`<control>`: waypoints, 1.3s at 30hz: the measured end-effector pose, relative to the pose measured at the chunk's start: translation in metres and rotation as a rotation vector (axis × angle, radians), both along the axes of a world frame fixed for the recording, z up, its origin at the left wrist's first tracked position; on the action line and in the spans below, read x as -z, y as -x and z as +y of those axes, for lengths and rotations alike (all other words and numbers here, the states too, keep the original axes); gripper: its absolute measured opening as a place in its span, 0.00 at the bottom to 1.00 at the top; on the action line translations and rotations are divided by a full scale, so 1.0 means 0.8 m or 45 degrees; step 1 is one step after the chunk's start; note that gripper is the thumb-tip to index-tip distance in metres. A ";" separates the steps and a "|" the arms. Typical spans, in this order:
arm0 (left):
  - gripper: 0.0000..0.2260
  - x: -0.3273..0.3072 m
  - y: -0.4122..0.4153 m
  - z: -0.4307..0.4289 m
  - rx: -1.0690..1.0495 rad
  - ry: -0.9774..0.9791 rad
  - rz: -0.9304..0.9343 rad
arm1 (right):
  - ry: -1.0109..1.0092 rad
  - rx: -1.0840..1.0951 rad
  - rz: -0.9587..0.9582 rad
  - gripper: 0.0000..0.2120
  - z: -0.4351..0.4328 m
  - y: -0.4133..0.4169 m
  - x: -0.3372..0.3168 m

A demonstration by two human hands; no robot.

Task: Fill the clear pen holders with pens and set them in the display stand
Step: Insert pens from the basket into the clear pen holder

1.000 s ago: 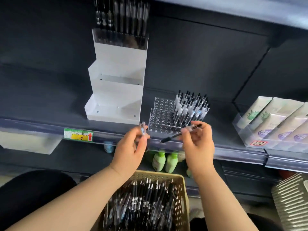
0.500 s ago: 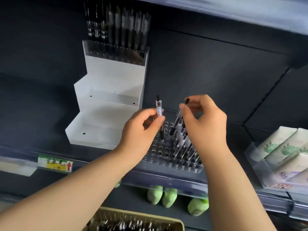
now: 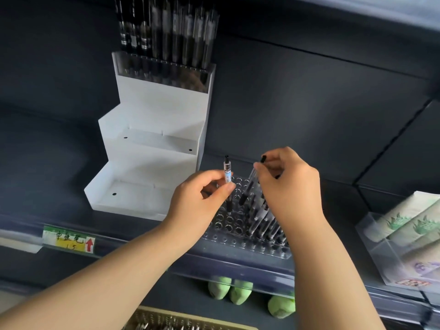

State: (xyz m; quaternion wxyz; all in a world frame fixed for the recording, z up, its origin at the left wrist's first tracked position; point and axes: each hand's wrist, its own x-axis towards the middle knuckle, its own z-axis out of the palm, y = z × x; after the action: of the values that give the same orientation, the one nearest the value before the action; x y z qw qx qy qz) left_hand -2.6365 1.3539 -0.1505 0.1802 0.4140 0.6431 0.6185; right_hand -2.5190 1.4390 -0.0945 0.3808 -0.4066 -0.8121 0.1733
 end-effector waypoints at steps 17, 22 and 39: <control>0.05 -0.001 -0.002 0.006 -0.019 -0.030 0.022 | -0.206 0.085 -0.263 0.07 0.005 0.002 0.012; 0.05 0.001 -0.003 0.010 -0.005 -0.013 0.041 | -0.254 0.083 -0.316 0.07 0.003 0.002 0.013; 0.07 0.027 -0.017 0.032 -0.021 0.067 0.402 | -0.226 0.032 -0.154 0.08 -0.005 -0.005 0.007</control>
State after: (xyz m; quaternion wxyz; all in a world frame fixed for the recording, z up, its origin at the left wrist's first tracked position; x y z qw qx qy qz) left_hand -2.6232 1.3797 -0.1722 0.0827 0.4960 0.6827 0.5302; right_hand -2.5151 1.4348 -0.0999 0.3676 -0.3913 -0.8406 0.0711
